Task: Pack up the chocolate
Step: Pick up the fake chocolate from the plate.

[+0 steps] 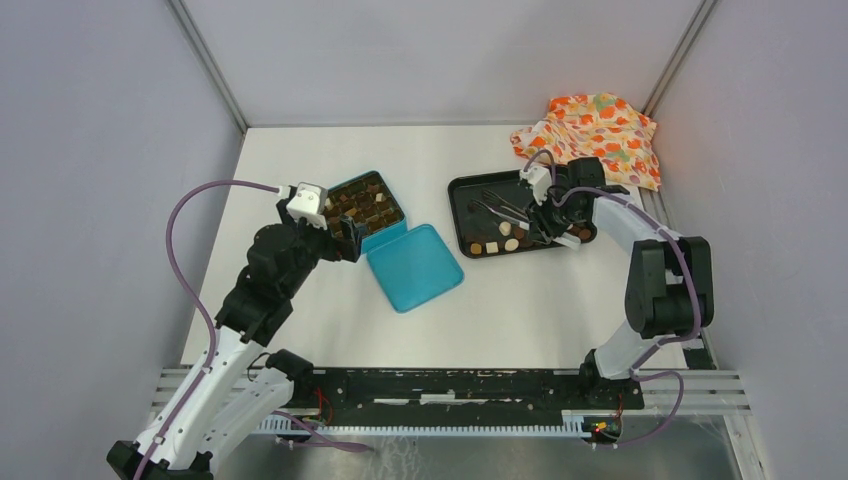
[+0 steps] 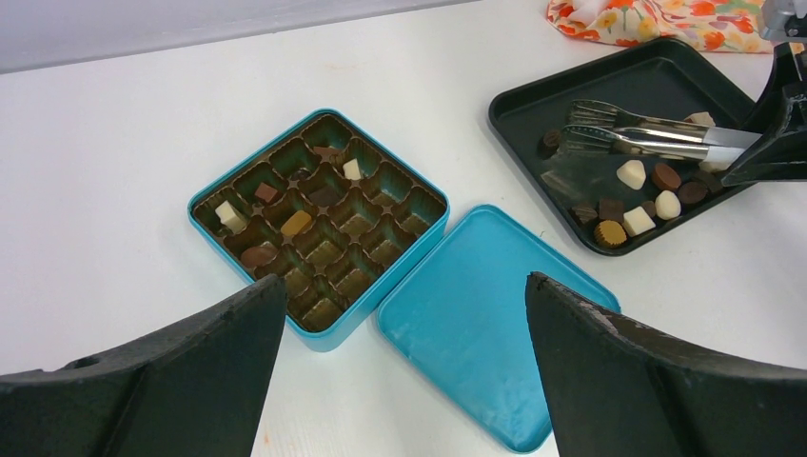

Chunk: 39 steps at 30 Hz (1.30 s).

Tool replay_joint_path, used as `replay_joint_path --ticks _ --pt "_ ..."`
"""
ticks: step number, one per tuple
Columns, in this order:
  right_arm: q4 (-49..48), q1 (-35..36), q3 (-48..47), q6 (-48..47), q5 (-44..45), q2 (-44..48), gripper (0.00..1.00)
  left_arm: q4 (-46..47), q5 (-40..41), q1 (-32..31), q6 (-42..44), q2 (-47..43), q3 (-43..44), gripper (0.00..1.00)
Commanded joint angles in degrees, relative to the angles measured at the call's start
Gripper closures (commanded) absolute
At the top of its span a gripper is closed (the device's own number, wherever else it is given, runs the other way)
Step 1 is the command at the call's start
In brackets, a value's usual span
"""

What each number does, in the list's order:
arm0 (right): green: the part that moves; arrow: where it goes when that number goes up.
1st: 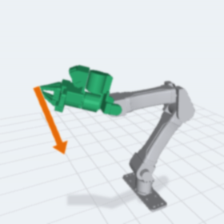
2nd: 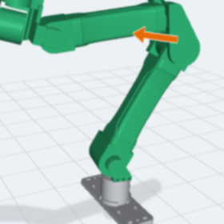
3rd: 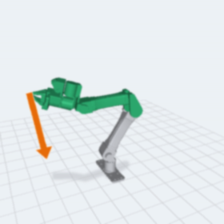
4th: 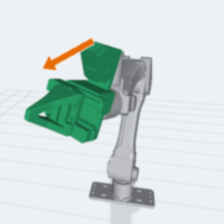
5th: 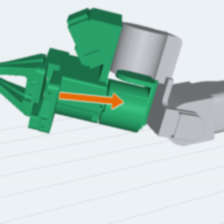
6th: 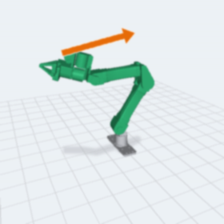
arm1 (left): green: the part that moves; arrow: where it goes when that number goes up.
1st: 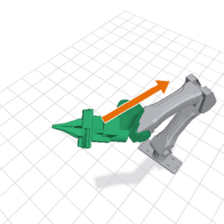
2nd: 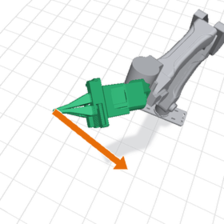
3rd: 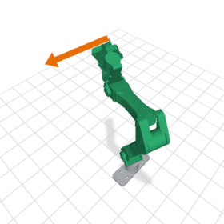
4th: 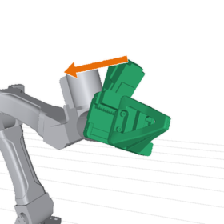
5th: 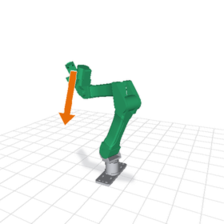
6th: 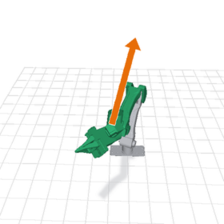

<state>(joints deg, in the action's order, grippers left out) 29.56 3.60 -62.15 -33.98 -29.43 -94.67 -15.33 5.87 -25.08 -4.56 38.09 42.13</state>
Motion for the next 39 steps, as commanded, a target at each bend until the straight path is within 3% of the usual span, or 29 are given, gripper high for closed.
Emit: replay_joint_path --ticks 1,27,31,39 --pt "-0.29 0.02 -2.99 -0.89 -0.19 -0.82 0.53 0.92 -0.42 0.35 0.09 -0.45 0.91 0.00" --pt "0.51 4.84 -6.76 -0.93 5.74 -5.03 0.54 0.92 -0.16 0.27 0.08 -0.64 0.85 0.00" --pt "0.33 5.10 -6.62 -0.98 6.74 -4.91 0.59 0.92 -0.11 0.26 0.08 -0.64 0.85 0.00" --pt "-0.55 5.09 -5.57 -0.79 7.22 -2.15 0.79 0.83 0.01 0.29 0.08 -0.81 0.85 0.00"
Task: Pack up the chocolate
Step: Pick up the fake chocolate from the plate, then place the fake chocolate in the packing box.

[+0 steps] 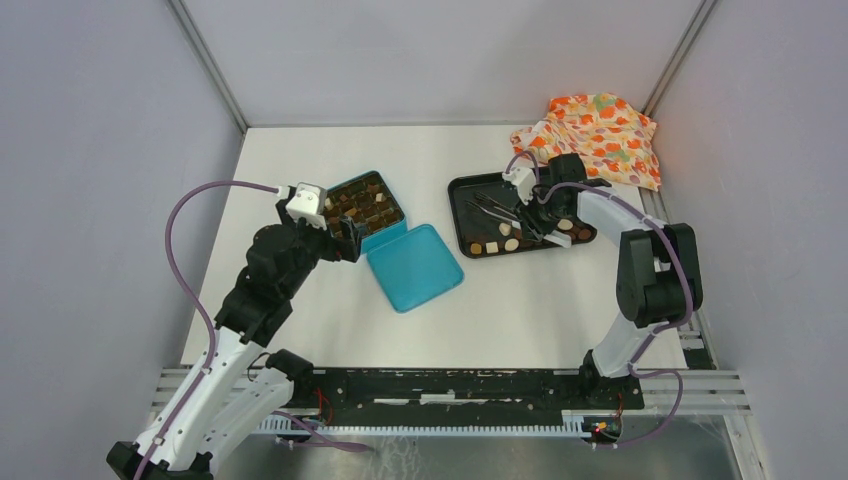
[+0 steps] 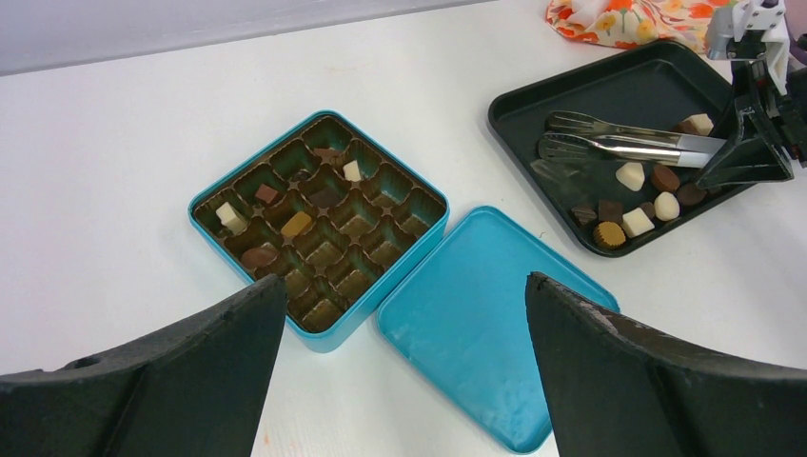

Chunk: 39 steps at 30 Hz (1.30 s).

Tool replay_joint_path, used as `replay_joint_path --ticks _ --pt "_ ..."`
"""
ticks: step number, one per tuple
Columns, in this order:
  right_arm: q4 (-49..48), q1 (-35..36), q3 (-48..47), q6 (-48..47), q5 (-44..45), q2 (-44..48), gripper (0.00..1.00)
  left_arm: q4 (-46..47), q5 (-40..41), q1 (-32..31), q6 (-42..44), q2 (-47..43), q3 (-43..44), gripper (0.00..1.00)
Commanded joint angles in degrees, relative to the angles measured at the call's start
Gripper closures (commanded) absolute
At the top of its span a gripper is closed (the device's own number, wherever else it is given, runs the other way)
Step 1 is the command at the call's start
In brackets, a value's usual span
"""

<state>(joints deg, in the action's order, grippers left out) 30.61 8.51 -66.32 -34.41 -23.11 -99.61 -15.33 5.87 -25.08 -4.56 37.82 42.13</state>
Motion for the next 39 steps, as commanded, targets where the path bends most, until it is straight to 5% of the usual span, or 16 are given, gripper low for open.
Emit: replay_joint_path --ticks 1,14,22,39 --pt "-1.67 0.17 -1.13 -0.30 1.05 3.23 0.80 0.83 0.01 0.34 0.09 -0.60 0.85 0.00" --pt "-1.46 -0.20 -0.92 0.97 -6.12 9.12 0.87 0.92 0.00 0.30 0.07 -0.56 0.85 0.00" --pt "3.89 1.27 -10.42 1.27 -11.02 6.93 0.87 0.92 0.01 0.24 0.07 -0.73 0.87 0.00" --pt "13.74 20.17 -35.23 1.37 -3.07 -8.10 0.86 1.01 -0.36 0.30 -0.01 -1.43 0.85 0.00"
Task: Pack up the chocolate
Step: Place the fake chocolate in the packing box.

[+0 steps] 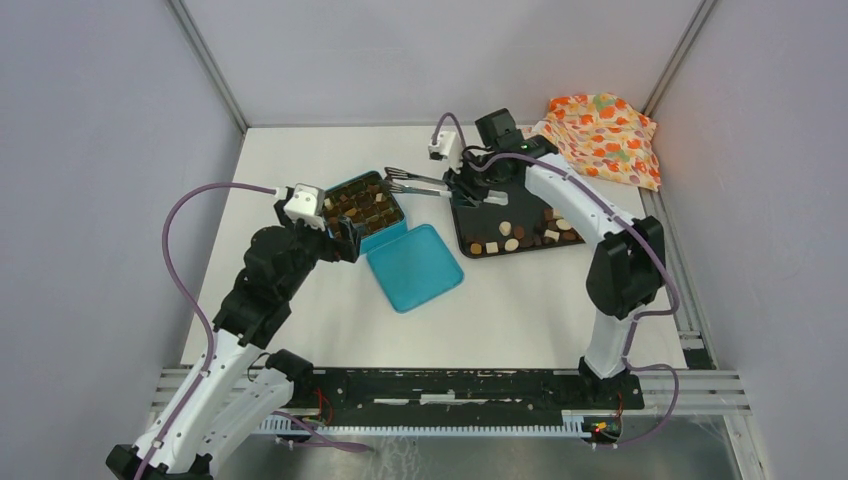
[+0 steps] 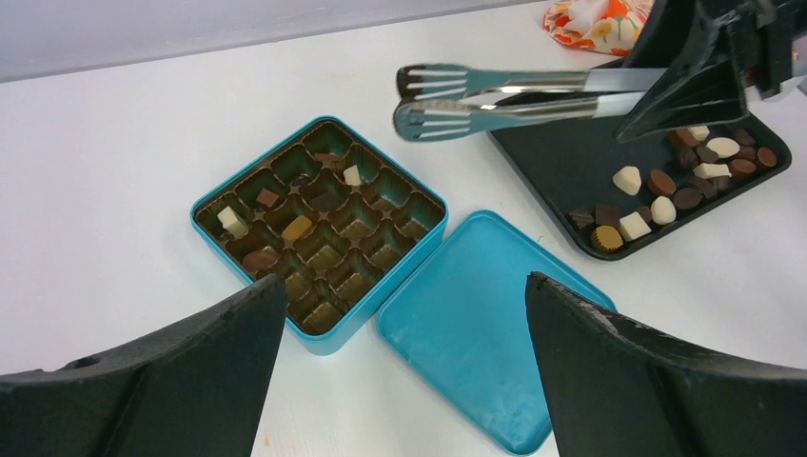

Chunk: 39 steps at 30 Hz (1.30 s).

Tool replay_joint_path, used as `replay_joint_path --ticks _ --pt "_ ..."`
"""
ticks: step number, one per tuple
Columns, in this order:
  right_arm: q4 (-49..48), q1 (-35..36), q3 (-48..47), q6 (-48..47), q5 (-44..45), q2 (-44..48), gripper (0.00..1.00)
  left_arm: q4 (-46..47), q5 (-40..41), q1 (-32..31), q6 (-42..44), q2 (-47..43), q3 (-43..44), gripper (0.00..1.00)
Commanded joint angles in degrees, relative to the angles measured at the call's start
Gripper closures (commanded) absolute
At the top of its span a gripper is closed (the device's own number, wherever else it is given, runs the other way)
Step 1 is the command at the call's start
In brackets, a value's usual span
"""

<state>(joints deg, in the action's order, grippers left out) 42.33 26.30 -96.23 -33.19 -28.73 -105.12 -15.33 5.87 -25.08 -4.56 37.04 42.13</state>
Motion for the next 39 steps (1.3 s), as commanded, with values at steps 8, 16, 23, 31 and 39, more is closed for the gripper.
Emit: replay_joint_path --ticks 8,16,23,31,39 --pt "2.44 5.83 -8.40 0.49 6.36 -7.63 0.84 1.01 -0.35 0.26 0.01 -1.09 0.76 0.00" --pt "2.56 6.91 -9.37 0.77 7.59 -10.49 0.80 1.01 -0.42 0.36 -0.01 -1.09 0.77 0.00" --pt "2.65 7.53 -9.96 0.91 8.12 -11.79 0.71 1.03 -0.13 0.29 0.05 -1.10 0.77 0.00" --pt "2.51 7.80 -10.21 0.85 8.87 -12.12 0.63 1.01 -0.07 0.32 0.00 -1.17 0.76 0.00" --pt "2.48 7.87 -10.79 1.09 10.13 -12.12 0.60 1.04 -0.15 0.34 -0.01 -1.27 0.76 0.00"
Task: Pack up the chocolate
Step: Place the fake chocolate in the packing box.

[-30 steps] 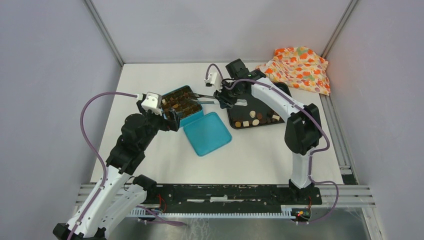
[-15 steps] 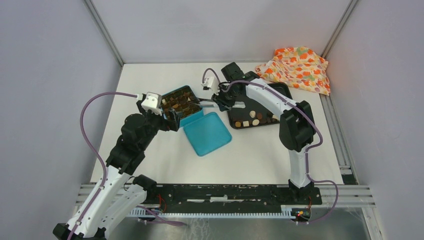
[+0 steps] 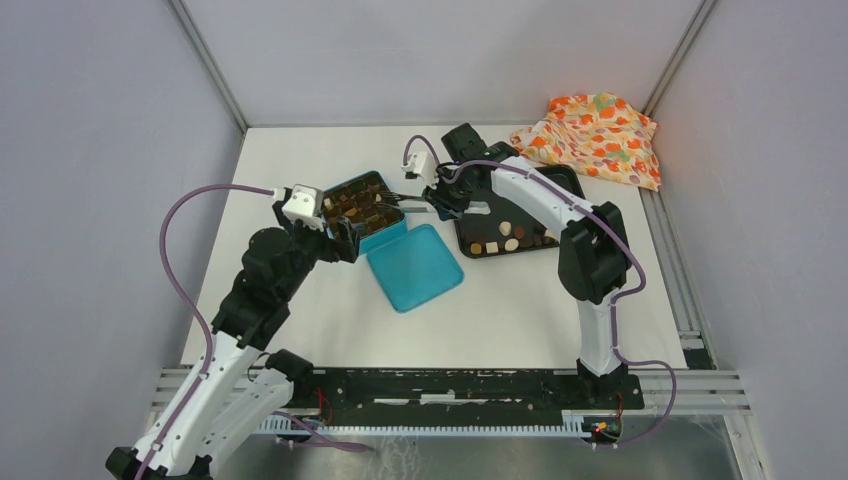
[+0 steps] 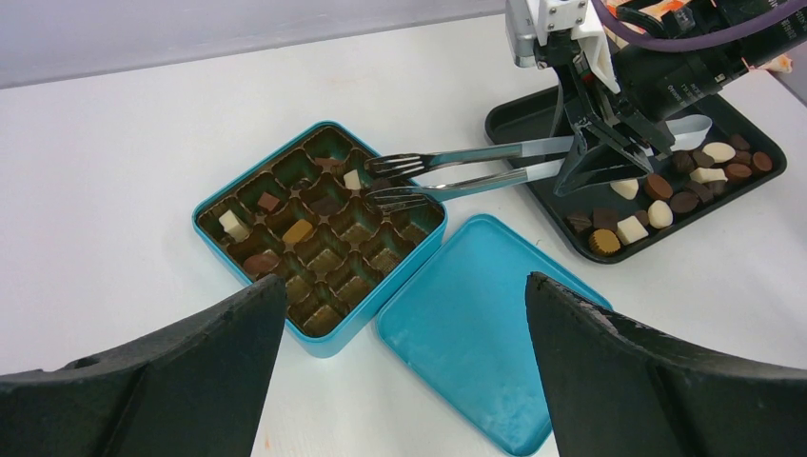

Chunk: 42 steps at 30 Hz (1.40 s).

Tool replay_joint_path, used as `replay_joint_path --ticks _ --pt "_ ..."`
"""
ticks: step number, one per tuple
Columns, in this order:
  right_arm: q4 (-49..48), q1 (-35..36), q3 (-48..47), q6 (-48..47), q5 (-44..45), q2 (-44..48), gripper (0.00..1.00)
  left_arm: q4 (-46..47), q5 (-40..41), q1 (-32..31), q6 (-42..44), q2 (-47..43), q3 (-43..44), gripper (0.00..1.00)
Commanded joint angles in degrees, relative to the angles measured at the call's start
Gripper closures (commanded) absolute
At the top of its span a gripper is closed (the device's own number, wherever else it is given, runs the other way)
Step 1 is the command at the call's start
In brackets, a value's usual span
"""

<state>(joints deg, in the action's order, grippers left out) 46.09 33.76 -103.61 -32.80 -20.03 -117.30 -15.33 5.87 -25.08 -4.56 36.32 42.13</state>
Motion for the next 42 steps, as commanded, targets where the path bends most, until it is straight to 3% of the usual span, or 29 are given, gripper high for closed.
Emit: replay_joint_path --ticks 1,25,36,42 --pt "-1.29 0.43 -3.42 0.64 1.64 0.07 0.60 1.02 -0.16 0.33 0.01 -0.54 0.78 0.00" --pt "-0.92 0.41 -2.66 0.47 1.65 1.58 0.54 0.93 0.22 0.33 0.03 -0.87 0.68 0.00" --pt "-3.20 -0.11 7.10 -0.18 0.89 12.44 0.54 0.92 0.29 0.23 0.01 -0.98 0.67 0.00" --pt "-6.05 -4.00 15.60 -0.08 -0.61 20.59 0.55 0.91 0.37 0.30 0.03 -0.98 0.69 0.00"
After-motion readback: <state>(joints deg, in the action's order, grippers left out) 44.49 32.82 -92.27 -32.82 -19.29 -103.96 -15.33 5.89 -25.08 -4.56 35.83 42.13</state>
